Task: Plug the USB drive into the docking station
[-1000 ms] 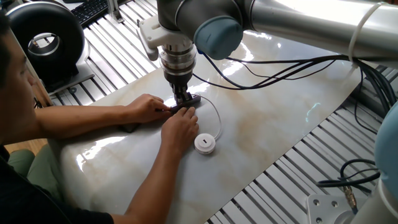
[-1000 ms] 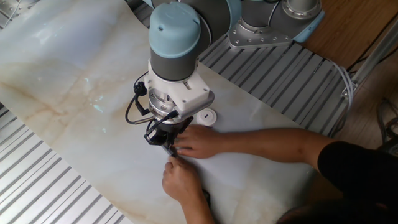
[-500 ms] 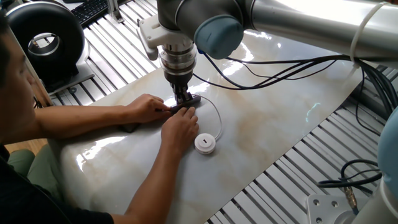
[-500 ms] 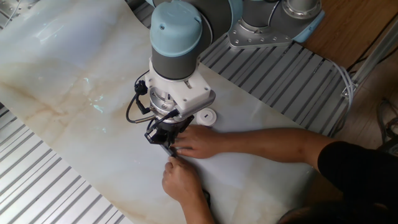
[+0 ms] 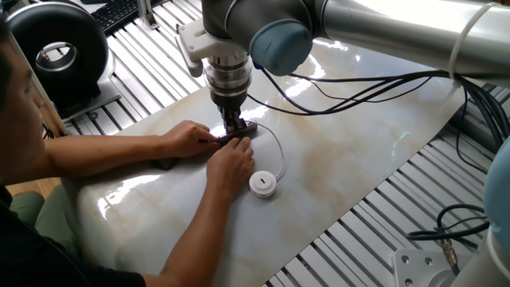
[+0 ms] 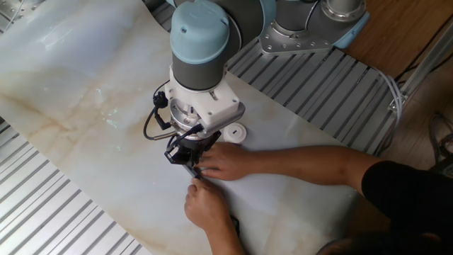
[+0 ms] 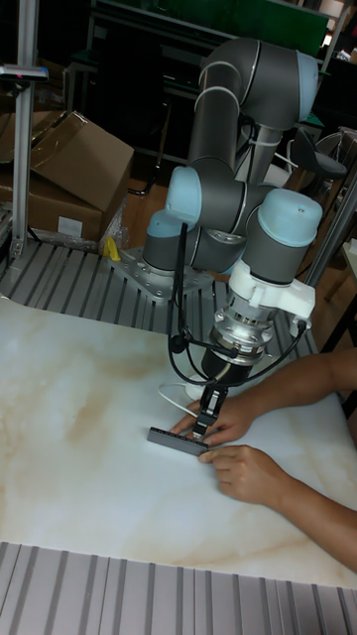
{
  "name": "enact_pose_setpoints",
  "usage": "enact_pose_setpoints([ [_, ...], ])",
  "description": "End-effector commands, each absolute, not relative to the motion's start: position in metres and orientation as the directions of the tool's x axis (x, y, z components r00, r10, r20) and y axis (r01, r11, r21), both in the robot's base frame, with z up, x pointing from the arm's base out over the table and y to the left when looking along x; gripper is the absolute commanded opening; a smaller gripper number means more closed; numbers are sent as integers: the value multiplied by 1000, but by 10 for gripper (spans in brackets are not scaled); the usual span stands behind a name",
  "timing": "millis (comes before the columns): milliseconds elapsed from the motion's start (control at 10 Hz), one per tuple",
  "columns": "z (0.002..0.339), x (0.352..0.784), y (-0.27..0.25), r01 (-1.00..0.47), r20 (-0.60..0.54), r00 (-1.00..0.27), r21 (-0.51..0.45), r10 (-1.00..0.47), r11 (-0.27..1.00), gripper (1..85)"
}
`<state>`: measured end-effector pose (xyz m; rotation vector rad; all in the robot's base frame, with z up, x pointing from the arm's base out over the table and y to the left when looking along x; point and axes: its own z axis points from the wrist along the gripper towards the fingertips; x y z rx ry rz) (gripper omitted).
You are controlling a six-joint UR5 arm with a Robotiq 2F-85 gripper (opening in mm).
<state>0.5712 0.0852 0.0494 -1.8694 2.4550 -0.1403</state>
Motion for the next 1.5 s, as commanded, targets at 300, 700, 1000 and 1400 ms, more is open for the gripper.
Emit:
enact_pose_setpoints([
  [300, 48, 573, 85, -959, -4, -266, -105, -964, 265, 13],
  [700, 49, 572, 85, -959, 0, -264, -107, -964, 263, 13],
  [1000, 52, 570, 85, -958, -2, -272, -99, -962, 271, 13],
  [1400, 50, 573, 87, -957, -17, -273, -101, -962, 273, 13],
])
